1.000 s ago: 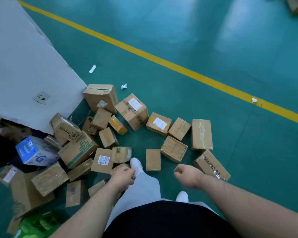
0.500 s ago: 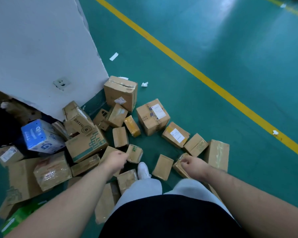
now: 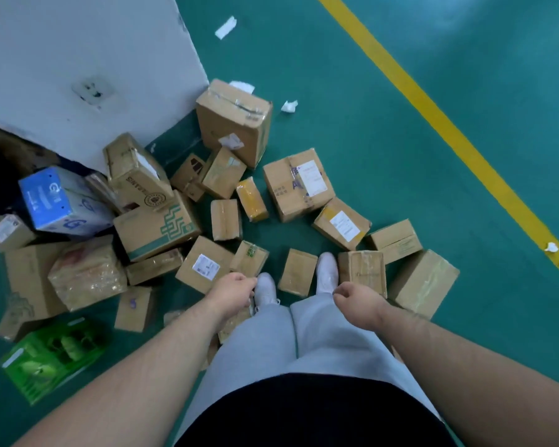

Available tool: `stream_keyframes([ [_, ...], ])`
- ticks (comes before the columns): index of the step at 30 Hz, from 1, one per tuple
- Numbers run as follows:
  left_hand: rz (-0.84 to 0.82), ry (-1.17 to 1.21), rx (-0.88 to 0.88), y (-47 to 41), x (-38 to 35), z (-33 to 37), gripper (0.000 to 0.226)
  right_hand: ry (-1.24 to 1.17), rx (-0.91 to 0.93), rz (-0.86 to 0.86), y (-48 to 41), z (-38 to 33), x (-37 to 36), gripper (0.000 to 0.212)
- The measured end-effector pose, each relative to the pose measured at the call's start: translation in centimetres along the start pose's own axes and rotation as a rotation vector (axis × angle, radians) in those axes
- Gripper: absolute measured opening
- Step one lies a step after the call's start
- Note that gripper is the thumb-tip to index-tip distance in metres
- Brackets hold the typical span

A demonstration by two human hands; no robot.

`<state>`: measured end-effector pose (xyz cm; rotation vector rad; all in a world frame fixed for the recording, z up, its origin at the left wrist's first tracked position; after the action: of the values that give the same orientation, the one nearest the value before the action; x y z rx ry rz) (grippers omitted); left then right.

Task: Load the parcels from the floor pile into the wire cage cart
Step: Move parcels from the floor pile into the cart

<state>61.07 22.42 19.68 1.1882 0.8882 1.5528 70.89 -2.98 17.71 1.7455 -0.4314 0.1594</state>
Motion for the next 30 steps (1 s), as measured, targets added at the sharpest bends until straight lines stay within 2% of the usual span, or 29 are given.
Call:
stream_keyframes([
  [7,0.002,0.016,0.198,-11.5,-5.4,-0.1,0.021,0.071,-0.080,-0.173,-13.0,4.3,0.3,0.030],
  [10,-0.010,0.019,0.218,-19.5,-8.1,2.0,0.023,0.088,-0.081,-0.170,-22.0,5.0,2.2,0.032],
  [14,-0.008,0.137,0.172,-29.6,-11.9,6.9,0.026,0.016,-0.116,-0.012,-33.3,4.6,6.7,0.045],
  [15,0.023,0.207,0.155,-32.0,-12.7,7.9,0.034,-0.004,-0.110,0.050,-35.8,4.1,8.0,0.048],
  [17,0.100,0.315,0.095,-35.9,-13.4,10.0,0.066,-0.022,-0.084,0.179,-40.0,2.9,10.7,0.052],
  [19,0.162,0.378,0.036,-38.8,-13.4,11.7,0.079,-0.140,-0.066,0.256,-43.8,1.9,12.4,0.057],
  [22,0.169,0.483,-0.009,-42.0,-12.8,13.1,0.084,-0.385,0.014,0.255,-47.2,0.2,13.6,0.070],
  [24,0.133,0.540,0.001,-43.1,-12.7,13.4,0.079,-0.520,0.030,0.188,-48.4,-0.8,13.4,0.084],
  [25,0.116,0.587,0.012,-42.9,-12.8,13.4,0.067,-0.572,0.021,0.167,-48.8,-0.8,13.1,0.089],
  [27,0.112,0.663,0.033,-42.0,-13.1,12.9,0.028,-0.656,-0.014,0.148,-48.8,-0.3,12.5,0.078],
  [28,0.089,0.718,0.075,-41.4,-13.6,12.3,0.034,-0.662,-0.031,0.133,-48.3,-0.1,12.3,0.064],
  [29,0.060,0.780,0.122,-40.6,-14.0,11.4,0.051,-0.672,-0.060,0.107,-47.8,0.2,12.2,0.056],
  [30,0.054,0.839,0.172,-40.1,-14.4,9.8,0.068,-0.711,-0.092,0.083,-47.3,0.7,12.0,0.060],
])
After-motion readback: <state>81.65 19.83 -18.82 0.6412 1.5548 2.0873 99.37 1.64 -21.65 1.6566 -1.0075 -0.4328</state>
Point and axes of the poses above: each hand's wrist, its own y-axis away from the middle knuckle, its own x-axis out of the back of the hand, z = x × y, the point moved 5 cm from there along -y, towards the middle knuckle
